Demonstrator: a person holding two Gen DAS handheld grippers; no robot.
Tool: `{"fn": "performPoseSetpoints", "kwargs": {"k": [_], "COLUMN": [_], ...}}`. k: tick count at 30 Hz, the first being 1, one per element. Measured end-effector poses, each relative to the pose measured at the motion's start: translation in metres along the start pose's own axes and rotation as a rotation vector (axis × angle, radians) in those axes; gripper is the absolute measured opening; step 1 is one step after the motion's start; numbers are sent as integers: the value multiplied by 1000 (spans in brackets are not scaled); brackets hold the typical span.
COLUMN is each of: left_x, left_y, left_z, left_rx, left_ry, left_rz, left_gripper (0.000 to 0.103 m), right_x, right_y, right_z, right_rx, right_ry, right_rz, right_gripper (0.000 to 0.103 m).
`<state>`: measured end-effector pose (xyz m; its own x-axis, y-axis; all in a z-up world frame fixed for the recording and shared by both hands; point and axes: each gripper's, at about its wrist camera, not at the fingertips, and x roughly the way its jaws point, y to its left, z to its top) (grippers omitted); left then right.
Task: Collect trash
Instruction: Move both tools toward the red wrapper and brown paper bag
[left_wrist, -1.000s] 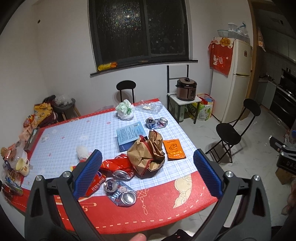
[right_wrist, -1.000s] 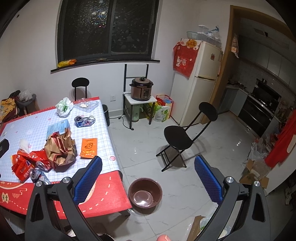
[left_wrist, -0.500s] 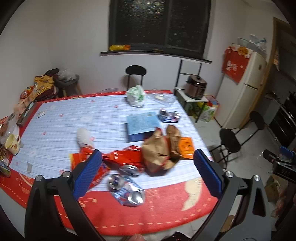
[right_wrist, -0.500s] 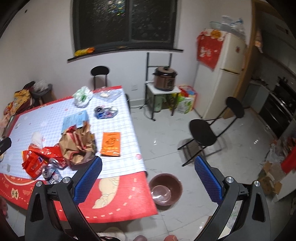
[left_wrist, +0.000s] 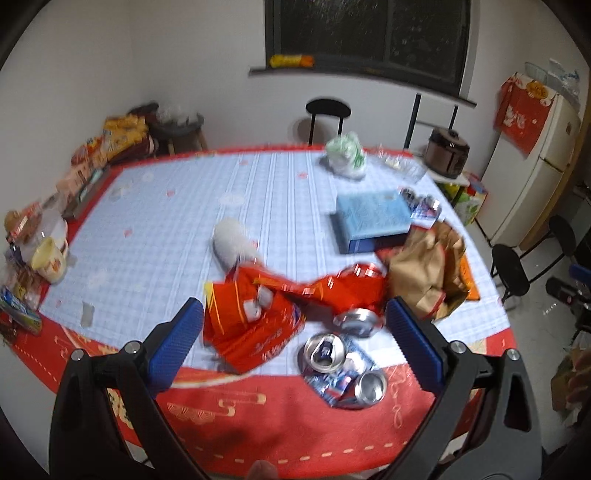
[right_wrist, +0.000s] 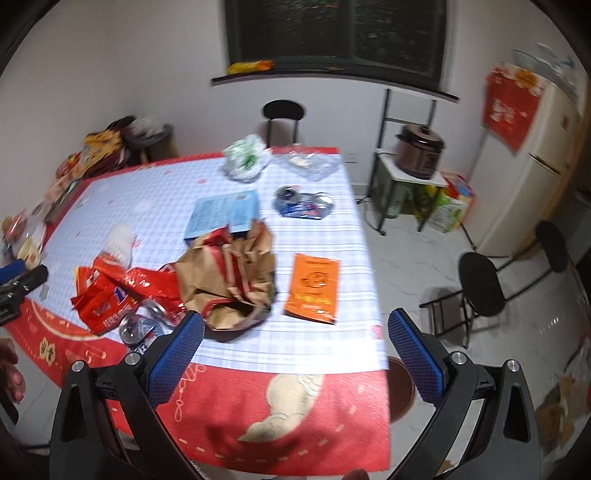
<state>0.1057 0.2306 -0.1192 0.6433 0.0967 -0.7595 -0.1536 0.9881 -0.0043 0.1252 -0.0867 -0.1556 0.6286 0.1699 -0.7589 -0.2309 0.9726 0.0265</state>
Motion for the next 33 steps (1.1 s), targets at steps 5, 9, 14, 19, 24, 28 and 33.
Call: {"fn": "performPoseSetpoints", "kwargs": {"k": [5, 9, 14, 19, 24, 28, 33], "left_x": [26, 42, 47, 53, 62, 72, 103], "left_y": [11, 16, 28, 51, 69, 65, 51], "left_z": [-21, -33, -36, -32, -26, -20, -21], "left_rx": [-47, -50, -51, -97, -128, -22, 220], "left_ry": [82, 133, 137, 142, 129, 102, 101], "left_rz": [-34, -42, -29, -27, -46, -81, -56], "left_gripper": [97, 97, 96, 91, 91, 95, 96], "right_x": [24, 41, 52, 54, 58, 61, 66], "right_y": [21, 24, 26, 29, 32, 31, 31], "right_z": [-3, -7, -10, -5, -1, 2, 4], "right_rx": [-33, -14, 11, 4, 1, 10, 15], "right_ry": [61, 120, 143, 142, 140, 143, 152], "right_rz": [64, 97, 115, 130, 132, 127, 127], "right_gripper": [98, 98, 97, 90, 88, 88, 88]}}
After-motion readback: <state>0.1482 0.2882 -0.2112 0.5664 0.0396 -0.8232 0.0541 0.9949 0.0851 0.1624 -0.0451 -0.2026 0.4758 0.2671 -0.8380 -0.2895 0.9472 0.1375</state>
